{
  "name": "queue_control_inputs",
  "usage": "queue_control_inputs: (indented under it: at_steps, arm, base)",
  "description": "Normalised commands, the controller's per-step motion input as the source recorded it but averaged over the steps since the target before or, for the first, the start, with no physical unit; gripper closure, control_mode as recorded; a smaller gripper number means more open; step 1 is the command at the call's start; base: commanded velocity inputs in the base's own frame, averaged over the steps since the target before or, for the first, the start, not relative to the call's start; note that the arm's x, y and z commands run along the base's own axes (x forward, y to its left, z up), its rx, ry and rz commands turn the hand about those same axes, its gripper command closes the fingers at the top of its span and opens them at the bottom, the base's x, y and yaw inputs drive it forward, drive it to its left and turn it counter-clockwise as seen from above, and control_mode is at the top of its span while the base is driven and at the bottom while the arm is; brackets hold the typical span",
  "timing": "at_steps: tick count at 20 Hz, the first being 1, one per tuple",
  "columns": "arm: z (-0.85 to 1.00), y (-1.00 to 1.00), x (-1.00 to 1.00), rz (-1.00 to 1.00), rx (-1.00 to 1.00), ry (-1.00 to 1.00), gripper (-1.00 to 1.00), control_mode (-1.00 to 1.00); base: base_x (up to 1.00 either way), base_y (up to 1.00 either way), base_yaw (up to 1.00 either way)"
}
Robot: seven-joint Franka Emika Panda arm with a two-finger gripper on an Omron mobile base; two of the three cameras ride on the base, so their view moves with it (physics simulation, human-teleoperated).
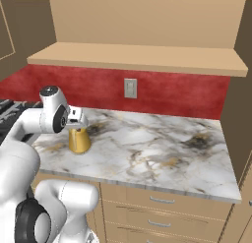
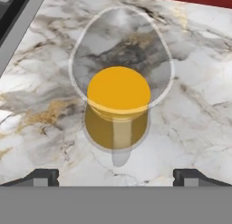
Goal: There is a tray on the dining counter. Grab the cup, mug, and pitcher and place them on the tray. The pitcher may be placed next to the tray if it cannot fit the tray.
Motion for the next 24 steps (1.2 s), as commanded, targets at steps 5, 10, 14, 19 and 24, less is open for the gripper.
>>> queue_control_inputs:
  at_steps: [5,10,14,19,24]
  arm:
    - [-0.13,0.00,0.21,0.00,0.00,0.00,-1.00,-1.00]
    - [-0.17,0.00,0.18,0.00,0.00,0.00,-1.00,-1.00]
    - [-0.23,0.00,0.18,0.00,0.00,0.00,-1.00,-1.00]
    - [-0.23,0.00,0.17,0.00,0.00,0.00,-1.00,-1.00]
    - [-0.17,0.00,0.17,0.00,0.00,0.00,-1.00,-1.00]
  base:
    - [0.00,0.00,0.00]
    - [0.00,0.00,0.00]
    - [0.00,0.00,0.00]
    - [0.00,0.00,0.00]
    - [0.00,0.00,0.00]
